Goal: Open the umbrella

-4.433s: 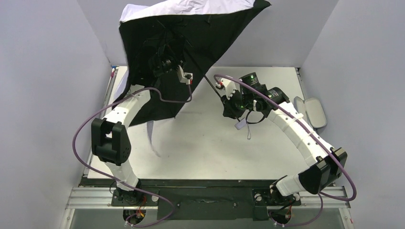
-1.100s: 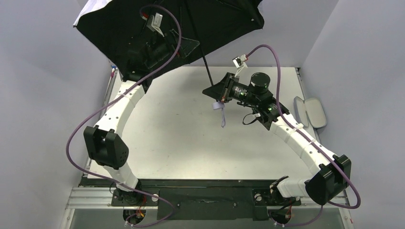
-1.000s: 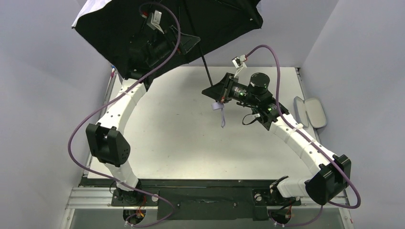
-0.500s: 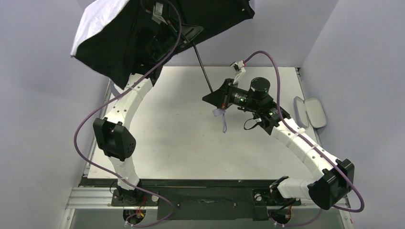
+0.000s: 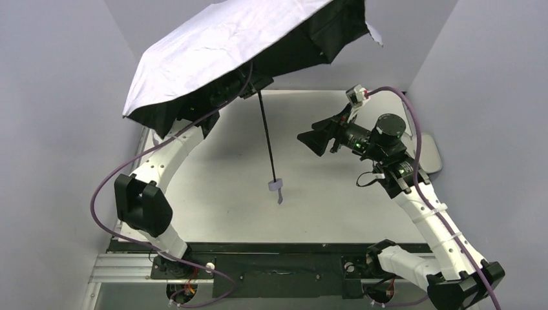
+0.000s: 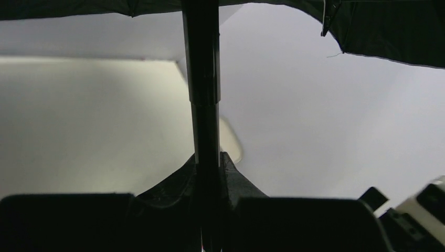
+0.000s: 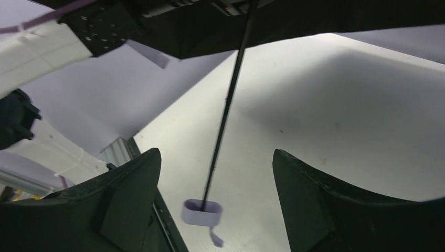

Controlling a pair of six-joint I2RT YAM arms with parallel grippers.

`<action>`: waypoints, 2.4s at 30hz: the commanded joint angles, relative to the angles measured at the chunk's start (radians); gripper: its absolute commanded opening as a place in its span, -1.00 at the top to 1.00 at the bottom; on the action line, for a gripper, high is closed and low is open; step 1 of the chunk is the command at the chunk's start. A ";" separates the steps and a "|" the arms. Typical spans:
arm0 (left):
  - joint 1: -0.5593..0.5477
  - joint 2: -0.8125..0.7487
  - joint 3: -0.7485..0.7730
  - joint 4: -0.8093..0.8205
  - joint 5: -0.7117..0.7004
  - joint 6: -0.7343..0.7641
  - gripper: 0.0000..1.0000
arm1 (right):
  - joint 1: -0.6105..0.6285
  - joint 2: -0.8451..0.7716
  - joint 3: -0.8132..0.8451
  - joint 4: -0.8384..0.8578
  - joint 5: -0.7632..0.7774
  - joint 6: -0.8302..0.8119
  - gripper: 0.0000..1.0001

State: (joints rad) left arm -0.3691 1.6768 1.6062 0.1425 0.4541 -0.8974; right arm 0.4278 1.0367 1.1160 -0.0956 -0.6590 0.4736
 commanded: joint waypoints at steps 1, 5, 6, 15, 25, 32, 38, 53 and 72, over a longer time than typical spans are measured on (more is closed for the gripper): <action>-0.056 -0.145 -0.018 -0.116 -0.118 0.144 1.00 | -0.032 -0.051 0.015 -0.184 0.073 -0.173 -0.49; -0.121 -0.208 -0.063 -0.262 -0.246 0.216 1.00 | -0.060 -0.107 -0.010 -0.294 0.143 -0.252 -0.50; -0.141 -0.218 -0.101 -0.262 -0.249 0.227 1.00 | -0.066 -0.129 -0.015 -0.326 0.167 -0.275 -0.50; -0.162 -0.232 -0.293 -0.146 -0.235 0.307 1.00 | -0.074 -0.309 -0.150 -0.474 0.337 -0.462 -0.50; -0.124 -0.246 -0.534 0.161 -0.011 0.176 1.00 | -0.073 -0.359 -0.228 -0.508 0.329 -0.542 -0.49; -0.121 -0.271 -0.568 0.137 0.057 0.195 0.24 | -0.072 -0.404 -0.270 -0.507 0.317 -0.545 -0.49; -0.125 -0.364 -0.656 0.030 0.041 0.330 -0.27 | -0.070 -0.443 -0.302 -0.509 0.339 -0.587 -0.49; -0.122 -0.516 -0.785 -0.450 0.009 0.707 -0.94 | -0.043 -0.434 -0.399 -0.558 0.356 -0.773 -0.49; -0.119 -0.729 -0.831 -0.932 -0.458 1.394 -0.94 | -0.014 -0.447 -0.494 -0.632 0.643 -1.076 -0.51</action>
State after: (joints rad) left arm -0.4900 1.0599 0.8112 -0.7231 0.1329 0.3382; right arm 0.4076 0.5991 0.6426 -0.7555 -0.1249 -0.5392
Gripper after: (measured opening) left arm 0.970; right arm 0.752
